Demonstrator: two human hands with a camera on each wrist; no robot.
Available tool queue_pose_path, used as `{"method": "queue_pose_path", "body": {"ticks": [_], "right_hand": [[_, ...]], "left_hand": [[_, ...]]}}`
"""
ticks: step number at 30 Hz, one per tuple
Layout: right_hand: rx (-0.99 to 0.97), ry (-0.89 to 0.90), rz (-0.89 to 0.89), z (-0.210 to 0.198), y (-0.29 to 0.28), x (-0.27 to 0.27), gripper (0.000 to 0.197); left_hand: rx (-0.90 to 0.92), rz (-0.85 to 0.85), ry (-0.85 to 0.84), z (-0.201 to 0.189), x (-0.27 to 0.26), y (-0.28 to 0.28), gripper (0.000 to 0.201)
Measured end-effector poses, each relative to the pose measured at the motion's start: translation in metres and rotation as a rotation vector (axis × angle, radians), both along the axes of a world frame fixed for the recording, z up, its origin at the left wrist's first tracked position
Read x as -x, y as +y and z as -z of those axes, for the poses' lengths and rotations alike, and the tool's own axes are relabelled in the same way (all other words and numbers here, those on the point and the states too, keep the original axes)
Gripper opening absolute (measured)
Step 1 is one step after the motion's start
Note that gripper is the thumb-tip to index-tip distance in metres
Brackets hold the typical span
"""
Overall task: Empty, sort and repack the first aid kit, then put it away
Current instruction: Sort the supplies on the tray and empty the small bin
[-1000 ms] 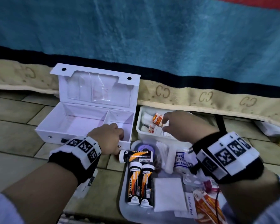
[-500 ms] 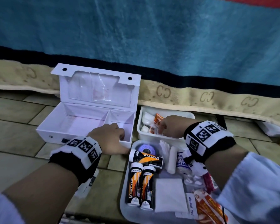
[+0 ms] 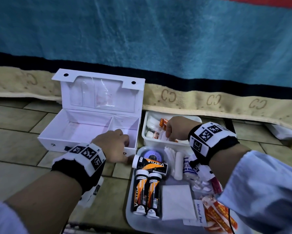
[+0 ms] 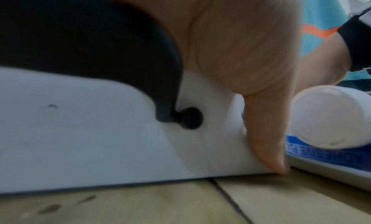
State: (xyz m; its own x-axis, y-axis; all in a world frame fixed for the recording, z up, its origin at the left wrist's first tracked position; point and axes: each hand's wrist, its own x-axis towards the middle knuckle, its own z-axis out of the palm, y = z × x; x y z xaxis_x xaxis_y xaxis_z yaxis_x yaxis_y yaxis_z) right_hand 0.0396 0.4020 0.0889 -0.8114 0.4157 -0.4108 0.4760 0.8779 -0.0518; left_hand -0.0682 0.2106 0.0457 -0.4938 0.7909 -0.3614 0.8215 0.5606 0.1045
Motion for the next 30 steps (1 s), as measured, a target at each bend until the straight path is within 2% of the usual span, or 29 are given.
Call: {"method": "queue_pose_path", "body": {"ticks": [6, 11, 15, 17, 19, 23, 30], "right_hand": [[-0.004, 0.243, 0.097, -0.009, 0.009, -0.007, 0.015], [0.025, 0.556, 0.174, -0.036, 0.012, -0.028, 0.023], [0.060, 0.806, 0.257, -0.065, -0.001, -0.069, 0.021], [0.101, 0.869, 0.324, -0.071, -0.011, -0.100, 0.019], [0.145, 0.851, 0.392, -0.070, -0.023, -0.133, 0.018], [0.183, 0.680, 0.518, -0.049, -0.051, -0.184, 0.021], [0.271, 0.464, 0.603, 0.026, -0.074, -0.210, 0.033]], "left_hand": [[0.003, 0.013, 0.017, 0.003, 0.003, 0.000, 0.050], [0.001, 0.017, 0.023, 0.002, 0.003, 0.001, 0.051], [-0.004, 0.016, 0.020, 0.001, 0.002, 0.001, 0.053], [-0.001, 0.017, 0.024, 0.001, 0.002, 0.001, 0.054], [0.004, 0.017, 0.028, 0.001, 0.001, 0.002, 0.055], [0.008, 0.015, 0.032, 0.001, 0.001, 0.002, 0.057], [0.020, 0.015, 0.049, 0.001, 0.000, 0.003, 0.056]]}}
